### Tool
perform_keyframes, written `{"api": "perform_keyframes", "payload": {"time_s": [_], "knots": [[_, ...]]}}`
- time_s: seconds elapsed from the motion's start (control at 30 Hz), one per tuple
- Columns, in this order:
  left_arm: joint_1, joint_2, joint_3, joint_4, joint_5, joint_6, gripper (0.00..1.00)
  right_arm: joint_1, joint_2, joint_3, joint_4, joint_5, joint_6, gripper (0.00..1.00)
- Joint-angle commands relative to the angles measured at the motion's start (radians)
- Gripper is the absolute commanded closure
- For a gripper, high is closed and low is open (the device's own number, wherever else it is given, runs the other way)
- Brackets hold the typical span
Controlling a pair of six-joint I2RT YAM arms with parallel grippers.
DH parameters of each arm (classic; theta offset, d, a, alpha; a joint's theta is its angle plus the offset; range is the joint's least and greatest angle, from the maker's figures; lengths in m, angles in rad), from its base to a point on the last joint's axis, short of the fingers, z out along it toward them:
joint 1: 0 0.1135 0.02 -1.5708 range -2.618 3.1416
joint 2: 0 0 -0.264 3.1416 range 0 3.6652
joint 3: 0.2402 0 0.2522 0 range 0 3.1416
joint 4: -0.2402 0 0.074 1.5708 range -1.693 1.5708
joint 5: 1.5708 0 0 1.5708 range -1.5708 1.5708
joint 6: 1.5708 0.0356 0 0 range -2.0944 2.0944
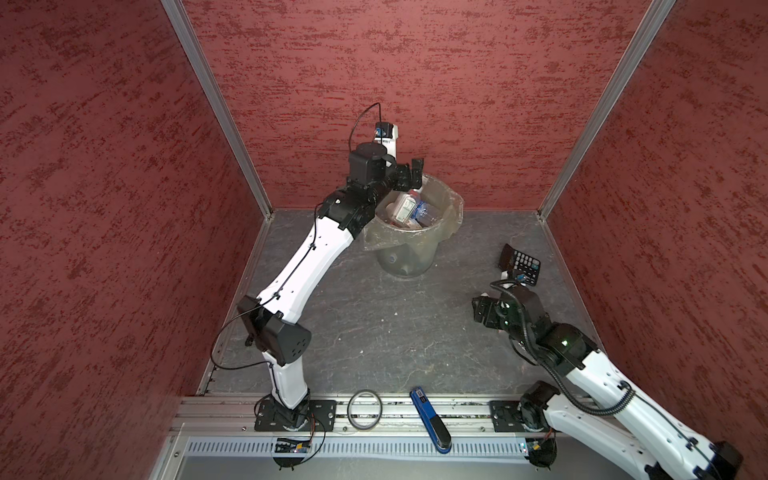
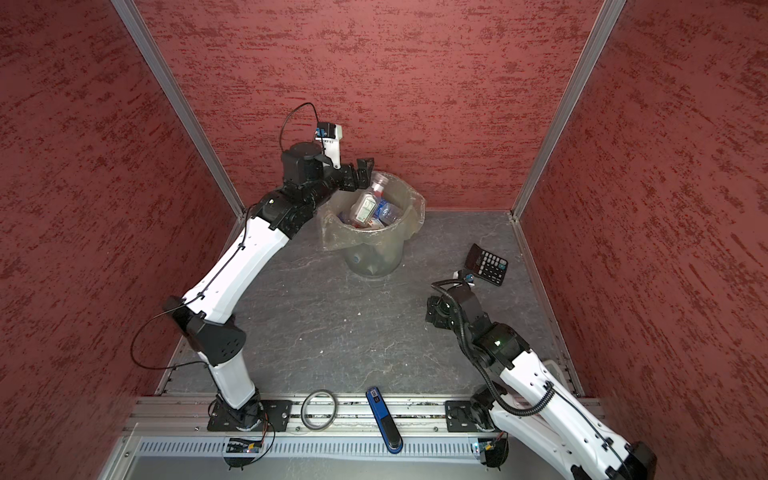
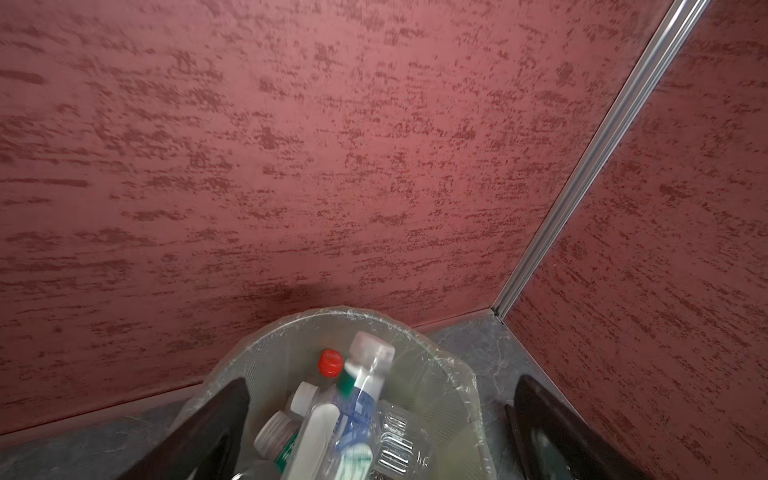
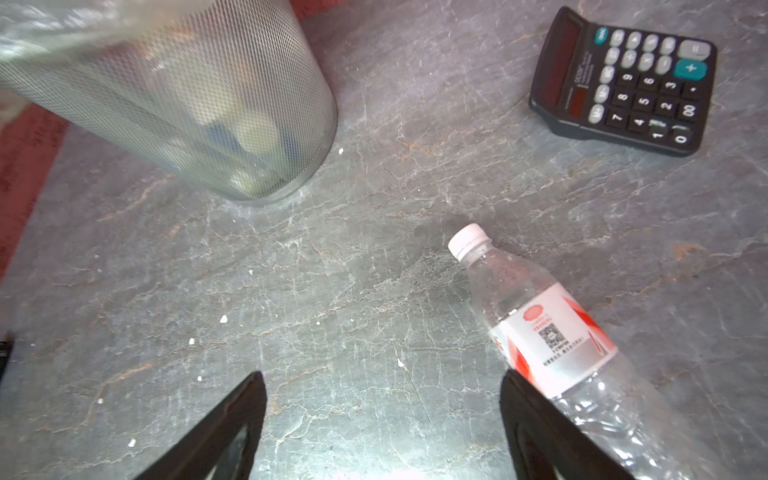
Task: Throw the plastic bottles in the bin
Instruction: 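Lift the green-labelled bottle with the left gripper and drop it into the bin, then withdraw the left gripper while the right gripper lowers onto the large red-white bottle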
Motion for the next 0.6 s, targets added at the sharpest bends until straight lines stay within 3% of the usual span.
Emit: {"api": "perform_keyframes", "payload": {"time_s": [0.0, 0.27, 0.43, 0.57], "knots": [[0.002, -0.015, 0.031, -0.096, 0.070, -0.034, 0.00, -0.002, -0.034, 0.017, -0.027, 0.021, 0.025, 0.11], [-0.060, -0.224, -0.186, -0.006, 0.026, 0.014, 0.00, -0.003, 0.088, 0.045, -0.051, 0.104, 0.045, 0.04], [-0.104, -0.391, -0.433, 0.058, 0.011, 0.011, 0.00, -0.029, 0.265, 0.113, -0.105, 0.196, 0.063, 0.01], [-0.136, -0.531, -0.647, 0.099, -0.015, -0.021, 0.00, -0.110, 0.378, 0.138, -0.068, 0.159, 0.014, 0.01]]}}
